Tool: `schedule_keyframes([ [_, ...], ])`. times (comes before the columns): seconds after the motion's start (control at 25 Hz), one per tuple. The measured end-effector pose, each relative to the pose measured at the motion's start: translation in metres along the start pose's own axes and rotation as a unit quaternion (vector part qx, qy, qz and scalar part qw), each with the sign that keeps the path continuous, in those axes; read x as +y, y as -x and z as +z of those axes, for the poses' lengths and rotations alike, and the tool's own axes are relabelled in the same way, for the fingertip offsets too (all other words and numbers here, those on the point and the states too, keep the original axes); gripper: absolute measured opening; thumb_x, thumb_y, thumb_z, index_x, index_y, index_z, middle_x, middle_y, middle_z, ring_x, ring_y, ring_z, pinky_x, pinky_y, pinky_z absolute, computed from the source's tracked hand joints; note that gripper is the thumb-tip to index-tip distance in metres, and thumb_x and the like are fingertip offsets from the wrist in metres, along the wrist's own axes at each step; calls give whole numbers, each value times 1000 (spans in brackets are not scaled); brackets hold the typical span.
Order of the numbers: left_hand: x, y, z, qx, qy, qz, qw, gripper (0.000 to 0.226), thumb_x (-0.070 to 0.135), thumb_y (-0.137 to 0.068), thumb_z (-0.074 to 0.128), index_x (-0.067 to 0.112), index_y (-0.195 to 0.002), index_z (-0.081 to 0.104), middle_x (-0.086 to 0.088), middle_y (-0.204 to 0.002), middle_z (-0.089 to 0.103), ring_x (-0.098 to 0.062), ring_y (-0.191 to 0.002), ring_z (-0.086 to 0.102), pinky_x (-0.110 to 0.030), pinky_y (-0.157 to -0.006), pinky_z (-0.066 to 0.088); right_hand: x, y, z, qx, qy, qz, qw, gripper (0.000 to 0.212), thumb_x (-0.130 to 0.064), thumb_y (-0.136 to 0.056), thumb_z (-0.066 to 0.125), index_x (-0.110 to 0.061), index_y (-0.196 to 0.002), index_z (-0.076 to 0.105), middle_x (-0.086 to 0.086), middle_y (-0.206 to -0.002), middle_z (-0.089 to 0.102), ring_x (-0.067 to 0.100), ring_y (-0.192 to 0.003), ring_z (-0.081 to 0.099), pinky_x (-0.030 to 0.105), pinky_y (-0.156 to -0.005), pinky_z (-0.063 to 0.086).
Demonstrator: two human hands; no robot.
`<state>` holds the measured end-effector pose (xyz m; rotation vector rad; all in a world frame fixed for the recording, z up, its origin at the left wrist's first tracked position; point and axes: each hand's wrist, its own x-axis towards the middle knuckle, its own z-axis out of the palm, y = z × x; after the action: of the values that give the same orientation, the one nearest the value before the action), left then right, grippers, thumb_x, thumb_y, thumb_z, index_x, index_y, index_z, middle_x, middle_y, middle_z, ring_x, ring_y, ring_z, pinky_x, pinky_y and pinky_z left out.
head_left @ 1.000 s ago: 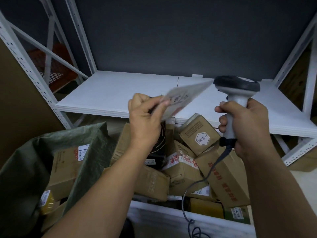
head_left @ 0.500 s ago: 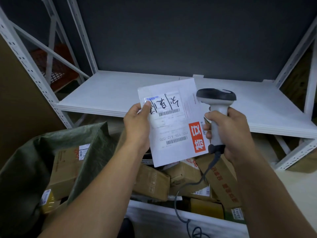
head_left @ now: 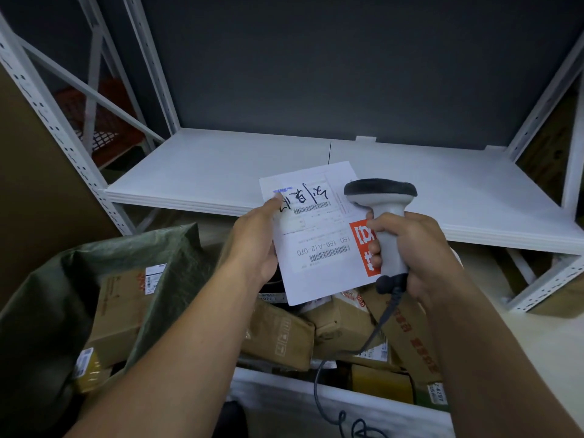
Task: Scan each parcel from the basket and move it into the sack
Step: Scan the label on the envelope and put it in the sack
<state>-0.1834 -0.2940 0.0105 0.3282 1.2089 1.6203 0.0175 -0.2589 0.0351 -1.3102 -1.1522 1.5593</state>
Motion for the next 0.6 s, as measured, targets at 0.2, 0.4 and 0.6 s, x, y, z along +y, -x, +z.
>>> schedule_keyframes([
  [0.2, -15, 3, 0, -61, -89, -53, 993, 31, -9, -87, 52, 3, -109, 70, -13, -110, 77, -34, -103, 73, -50, -88, 61, -3, -7, 1, 55, -62, -20, 996, 10, -9, -90, 67, -4, -98, 65, 16, -76, 65, 21, -59, 58, 34, -57, 52],
  [0.4, -17, 1, -3, -116, -147, -83, 979, 40, -15, -90, 51, 5, -121, 66, -9, -117, 76, -30, -108, 72, -38, -78, 63, -2, -8, 4, 84, -125, -39, 988, 4, -7, -91, 65, -8, -95, 63, 11, -73, 63, 17, -58, 57, 32, -54, 50],
  [0.6, -19, -4, -2, -85, -125, -43, 987, 40, -14, -96, 51, 11, -123, 65, -7, -118, 75, -28, -108, 71, -37, -79, 63, -2, -9, 4, 79, -96, -65, 990, 7, -7, -93, 65, -11, -100, 65, 12, -84, 71, 15, -60, 62, 31, -54, 54],
])
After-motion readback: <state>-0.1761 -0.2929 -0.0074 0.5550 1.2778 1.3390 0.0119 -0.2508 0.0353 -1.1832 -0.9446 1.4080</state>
